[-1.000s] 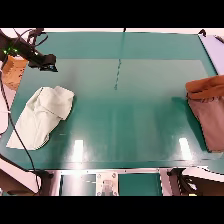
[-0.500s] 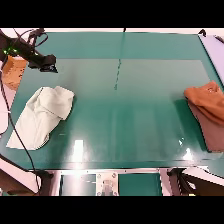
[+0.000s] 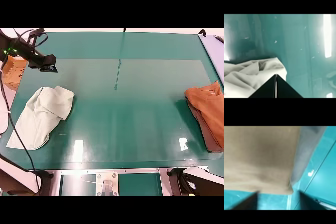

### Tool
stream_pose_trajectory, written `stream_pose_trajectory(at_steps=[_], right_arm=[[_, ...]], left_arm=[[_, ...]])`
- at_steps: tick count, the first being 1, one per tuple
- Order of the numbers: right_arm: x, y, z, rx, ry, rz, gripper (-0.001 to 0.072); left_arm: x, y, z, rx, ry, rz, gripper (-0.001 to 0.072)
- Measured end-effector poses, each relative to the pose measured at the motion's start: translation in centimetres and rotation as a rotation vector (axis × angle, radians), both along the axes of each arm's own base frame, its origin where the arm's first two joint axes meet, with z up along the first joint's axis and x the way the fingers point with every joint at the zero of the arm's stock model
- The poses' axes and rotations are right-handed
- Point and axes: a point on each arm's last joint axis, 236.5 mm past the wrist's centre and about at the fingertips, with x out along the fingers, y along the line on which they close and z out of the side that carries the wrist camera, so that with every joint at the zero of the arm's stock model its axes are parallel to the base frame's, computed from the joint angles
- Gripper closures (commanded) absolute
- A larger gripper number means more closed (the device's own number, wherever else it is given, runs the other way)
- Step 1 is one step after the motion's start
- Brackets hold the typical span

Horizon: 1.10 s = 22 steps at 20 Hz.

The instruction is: Fold the shirts.

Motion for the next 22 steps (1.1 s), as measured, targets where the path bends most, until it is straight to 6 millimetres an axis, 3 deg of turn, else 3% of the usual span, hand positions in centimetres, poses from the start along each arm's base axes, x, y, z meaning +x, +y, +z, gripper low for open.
stream_pose_trajectory(at_steps=[1,2,3,5,8,11,14,17,19,22], right_arm=[[0.6,-0.1,0.9,-0.006,-0.022,0.001,0.0538],[1.8,0.0,2.1,-0.017,-0.061,0.016,0.0647],[3.4,0.4,3.1,-0.026,-0.111,0.042,0.0695],[7.2,2.0,5.3,-0.052,-0.212,0.137,0.0696],[13.3,7.1,7.8,-0.096,-0.343,0.377,0.0697],[16.9,14.4,8.3,-0.101,-0.42,0.627,0.0696],[17.0,21.9,6.0,-0.055,-0.44,0.825,0.0697],[15.2,28.2,3.0,0.0,-0.434,0.984,0.0696],[14.0,31.4,1.6,0.027,-0.436,1.068,0.0695],[12.8,34.7,0.7,0.055,-0.448,1.165,0.0695]], left_arm=[[0.1,0.0,0.1,0.0,-0.005,0.001,0.069],[0.1,0.0,0.3,0.001,-0.009,0.0,0.069],[0.0,0.0,0.6,0.002,-0.015,-0.001,0.069],[-0.4,0.0,1.4,0.003,-0.02,-0.004,0.069],[-2.9,-0.4,1.6,0.003,0.048,-0.006,0.069],[-7.0,-2.2,0.7,0.009,0.14,-0.029,0.069],[-12.3,-4.2,-1.0,0.021,0.209,-0.049,0.069],[-18.8,-5.8,-2.8,0.025,0.258,-0.047,0.069],[-22.1,-5.7,-3.6,0.03,0.262,-0.014,0.0689],[-25.2,-5.5,-3.8,0.028,0.241,0.014,0.0688]])
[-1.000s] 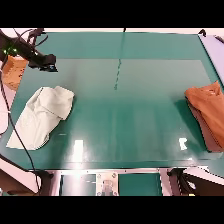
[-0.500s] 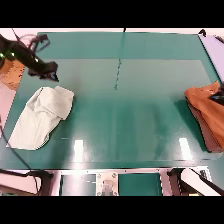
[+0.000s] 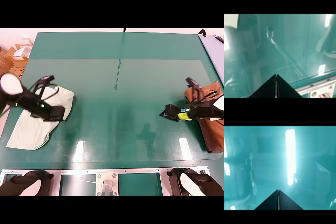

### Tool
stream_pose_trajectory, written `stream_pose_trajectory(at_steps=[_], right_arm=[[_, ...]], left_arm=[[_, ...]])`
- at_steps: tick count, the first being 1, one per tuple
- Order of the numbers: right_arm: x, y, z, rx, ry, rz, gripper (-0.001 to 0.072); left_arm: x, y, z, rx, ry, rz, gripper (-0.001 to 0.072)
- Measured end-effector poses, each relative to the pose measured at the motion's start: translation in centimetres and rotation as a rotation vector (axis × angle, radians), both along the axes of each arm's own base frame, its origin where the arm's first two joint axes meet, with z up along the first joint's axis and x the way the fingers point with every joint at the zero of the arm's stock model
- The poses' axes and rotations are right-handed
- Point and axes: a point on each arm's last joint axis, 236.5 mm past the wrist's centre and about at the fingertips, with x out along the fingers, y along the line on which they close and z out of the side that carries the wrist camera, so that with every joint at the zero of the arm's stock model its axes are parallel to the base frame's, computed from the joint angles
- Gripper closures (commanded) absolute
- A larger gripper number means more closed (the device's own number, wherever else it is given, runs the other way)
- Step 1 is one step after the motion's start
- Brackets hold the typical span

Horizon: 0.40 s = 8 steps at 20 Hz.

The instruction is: Fold the shirts.

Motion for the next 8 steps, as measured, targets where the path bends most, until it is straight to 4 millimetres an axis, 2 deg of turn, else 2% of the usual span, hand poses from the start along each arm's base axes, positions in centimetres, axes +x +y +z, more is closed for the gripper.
stream_pose_trajectory(at_steps=[3,8], right_arm=[[-0.9,1.8,-0.4,0.005,0.003,0.06,0.0695],[-1.3,2.6,-0.5,0.006,0.004,0.088,0.0695]], left_arm=[[-1.2,0.2,0.0,0.001,-0.019,0.013,0.0688],[-1.8,0.2,-0.1,0.0,-0.027,0.016,0.0688]])
